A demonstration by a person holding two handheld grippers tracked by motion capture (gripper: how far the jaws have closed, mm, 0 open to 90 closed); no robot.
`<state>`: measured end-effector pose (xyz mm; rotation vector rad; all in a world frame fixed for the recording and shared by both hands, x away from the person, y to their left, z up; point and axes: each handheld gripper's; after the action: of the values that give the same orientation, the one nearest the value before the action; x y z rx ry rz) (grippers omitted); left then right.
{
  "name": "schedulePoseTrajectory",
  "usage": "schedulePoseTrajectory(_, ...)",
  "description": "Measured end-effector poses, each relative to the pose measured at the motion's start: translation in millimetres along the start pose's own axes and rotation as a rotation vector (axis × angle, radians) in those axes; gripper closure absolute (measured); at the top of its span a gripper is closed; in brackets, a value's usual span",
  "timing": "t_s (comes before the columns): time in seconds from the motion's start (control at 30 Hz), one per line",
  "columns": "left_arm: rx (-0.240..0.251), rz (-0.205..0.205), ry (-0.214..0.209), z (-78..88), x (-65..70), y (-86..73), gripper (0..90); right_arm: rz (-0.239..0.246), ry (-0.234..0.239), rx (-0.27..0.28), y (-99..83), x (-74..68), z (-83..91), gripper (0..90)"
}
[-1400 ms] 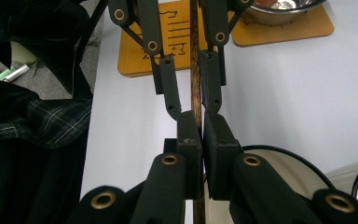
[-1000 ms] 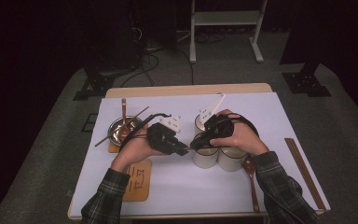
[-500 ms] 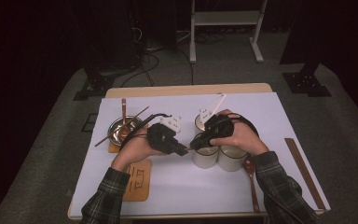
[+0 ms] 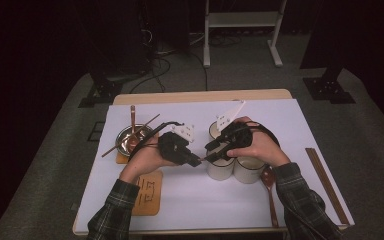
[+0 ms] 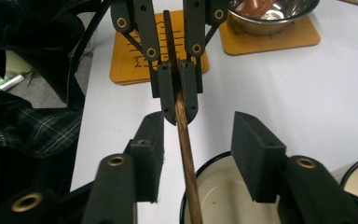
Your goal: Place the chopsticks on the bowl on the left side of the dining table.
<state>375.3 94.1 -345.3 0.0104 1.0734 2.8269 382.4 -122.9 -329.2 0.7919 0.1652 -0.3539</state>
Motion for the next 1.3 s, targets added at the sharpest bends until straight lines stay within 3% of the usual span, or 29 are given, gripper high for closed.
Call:
schedulePoseTrajectory(0.17, -0.009, 0.007, 0.001, 1.1, -1.0, -1.9, 84.4, 0.003, -0.032, 0.025, -2.8, 1.5, 2.0, 45.8)
schedulePoseTrajectory(0.7, -0.029, 0.028, 0.005, 0.7, -4.0, -7.6, 84.3, -0.021, -0.076, 0.076, -19.2, 8.9, 19.6, 43.6)
schedulePoseTrajectory(1.3, -0.021, 0.066, 0.036, 8.9, -6.3, -13.2, 84.3, -0.087, -0.138, 0.136, -44.6, 18.8, 42.7, 40.2)
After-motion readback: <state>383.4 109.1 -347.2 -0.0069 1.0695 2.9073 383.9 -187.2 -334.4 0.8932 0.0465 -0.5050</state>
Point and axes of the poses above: each handheld gripper's, and its own axes: z roughly backward along the jaws, y roughly out of its top, x roughly to its right, and after that the axes turned 13 degrees about -z, right-handed
